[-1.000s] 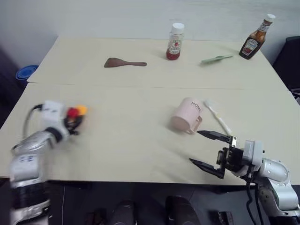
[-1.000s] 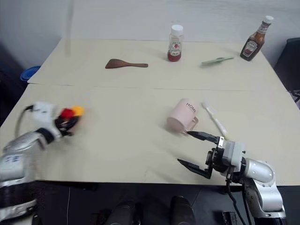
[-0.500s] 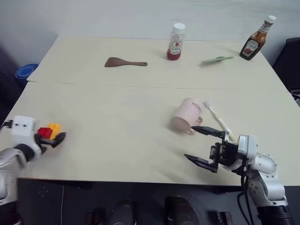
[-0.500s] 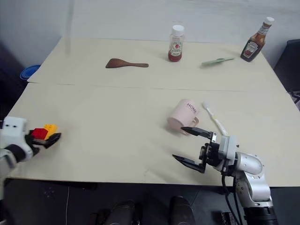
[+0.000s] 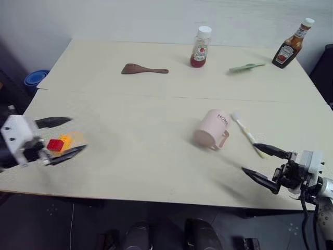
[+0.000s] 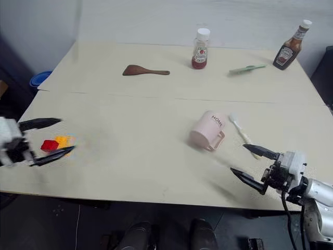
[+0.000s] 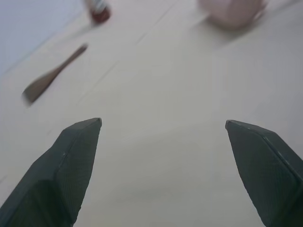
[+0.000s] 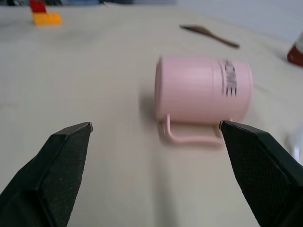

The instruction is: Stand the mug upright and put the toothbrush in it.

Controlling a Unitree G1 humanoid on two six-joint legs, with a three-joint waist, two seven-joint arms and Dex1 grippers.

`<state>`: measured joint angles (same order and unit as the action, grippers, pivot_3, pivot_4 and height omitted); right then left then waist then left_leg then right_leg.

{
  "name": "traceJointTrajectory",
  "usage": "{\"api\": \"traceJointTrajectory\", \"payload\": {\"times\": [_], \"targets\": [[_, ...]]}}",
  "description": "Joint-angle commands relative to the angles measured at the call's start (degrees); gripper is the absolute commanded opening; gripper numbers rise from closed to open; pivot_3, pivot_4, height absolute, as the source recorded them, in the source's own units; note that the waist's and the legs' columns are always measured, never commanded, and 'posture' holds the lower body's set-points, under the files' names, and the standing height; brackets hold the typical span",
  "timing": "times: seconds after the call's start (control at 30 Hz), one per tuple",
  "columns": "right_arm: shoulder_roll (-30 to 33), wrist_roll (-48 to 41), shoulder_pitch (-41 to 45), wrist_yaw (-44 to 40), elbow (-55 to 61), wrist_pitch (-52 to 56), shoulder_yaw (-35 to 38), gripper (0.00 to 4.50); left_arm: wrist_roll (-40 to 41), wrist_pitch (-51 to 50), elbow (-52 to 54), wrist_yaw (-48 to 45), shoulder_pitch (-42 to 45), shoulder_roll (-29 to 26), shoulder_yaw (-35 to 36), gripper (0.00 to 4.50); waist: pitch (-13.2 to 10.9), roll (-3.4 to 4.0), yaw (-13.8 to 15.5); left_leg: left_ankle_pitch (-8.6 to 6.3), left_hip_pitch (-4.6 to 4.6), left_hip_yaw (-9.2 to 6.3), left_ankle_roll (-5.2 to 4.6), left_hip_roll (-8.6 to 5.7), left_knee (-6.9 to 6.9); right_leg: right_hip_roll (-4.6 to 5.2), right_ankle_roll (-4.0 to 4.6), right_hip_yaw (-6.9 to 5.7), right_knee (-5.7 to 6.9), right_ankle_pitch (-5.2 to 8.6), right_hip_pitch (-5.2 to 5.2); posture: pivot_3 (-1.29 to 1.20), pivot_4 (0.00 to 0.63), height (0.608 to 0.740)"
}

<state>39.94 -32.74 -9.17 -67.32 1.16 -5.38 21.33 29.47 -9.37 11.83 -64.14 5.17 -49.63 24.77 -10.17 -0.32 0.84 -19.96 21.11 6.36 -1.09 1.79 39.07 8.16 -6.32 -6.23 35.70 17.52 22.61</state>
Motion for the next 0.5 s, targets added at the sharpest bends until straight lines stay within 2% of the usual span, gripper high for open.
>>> {"api": "traceJointTrajectory", "payload": {"times": [0.03, 0.2, 0.27, 0.33, 0.43, 0.5], "targets": [[2.48, 0.31, -2.75, 8.81, 7.81, 10.89, 1.73, 4.50, 3.16, -3.65, 3.47, 0.19, 1.21, 2.31, -5.74, 4.45, -0.01, 0.03, -0.47, 0.01, -0.01, 0.02, 0.00, 0.01, 0.00, -0.29, -0.01, 0.02, 0.02, 0.00, 0.01, 0.00, 0.150, 0.740], [8.34, -7.83, 1.71, 24.97, 20.17, 40.84, 0.31, 4.50, 1.77, -3.55, 1.90, 0.65, 2.22, 4.17, -9.38, 4.45, -0.01, 0.03, -2.07, 0.07, -0.12, 0.27, 0.09, 0.26, 0.02, -0.57, -0.02, 0.25, 0.10, -0.01, 0.09, 0.00, 0.150, 0.740], [11.45, -13.28, 8.17, 32.26, 23.40, 56.51, -1.46, 4.50, 1.90, -3.89, 1.91, 1.38, 2.41, 4.76, -9.94, 4.45, -0.03, 0.08, -2.26, 0.07, -0.12, 0.22, 0.09, 0.29, 0.02, -0.56, 0.00, 0.25, 0.09, 0.00, 0.10, 0.00, 0.150, 0.740], [13.34, -14.65, 16.81, 37.35, 23.96, 68.67, -5.43, 4.50, 1.72, -3.89, 2.41, 1.57, 1.76, 5.06, -10.53, 4.45, -0.03, 0.07, -2.52, 0.07, -0.05, 0.20, 0.08, 0.30, 0.02, -0.51, 0.00, 0.26, 0.06, 0.00, 0.14, 0.00, 0.150, 0.740], [8.07, -13.81, 29.05, 46.50, 19.18, 81.22, -7.41, 4.50, 1.51, -4.05, 3.75, 2.30, 0.49, 5.38, -11.17, 4.45, -0.02, 0.06, -2.33, 0.04, 0.10, 0.06, 0.13, 0.37, 0.02, -0.48, 0.12, 0.26, 0.01, 0.06, 0.24, 0.00, 0.150, 0.740], [4.96, -11.67, 34.29, 49.93, 15.93, 84.90, -8.39, 4.50, 1.55, -4.29, 4.82, 3.03, -0.42, 5.57, -11.31, 4.45, -0.03, 0.06, -1.99, 0.02, 0.23, 0.02, 0.17, 0.38, 0.02, -0.55, 0.16, 0.23, -0.03, 0.09, 0.30, 0.00, 0.150, 0.740]]}}
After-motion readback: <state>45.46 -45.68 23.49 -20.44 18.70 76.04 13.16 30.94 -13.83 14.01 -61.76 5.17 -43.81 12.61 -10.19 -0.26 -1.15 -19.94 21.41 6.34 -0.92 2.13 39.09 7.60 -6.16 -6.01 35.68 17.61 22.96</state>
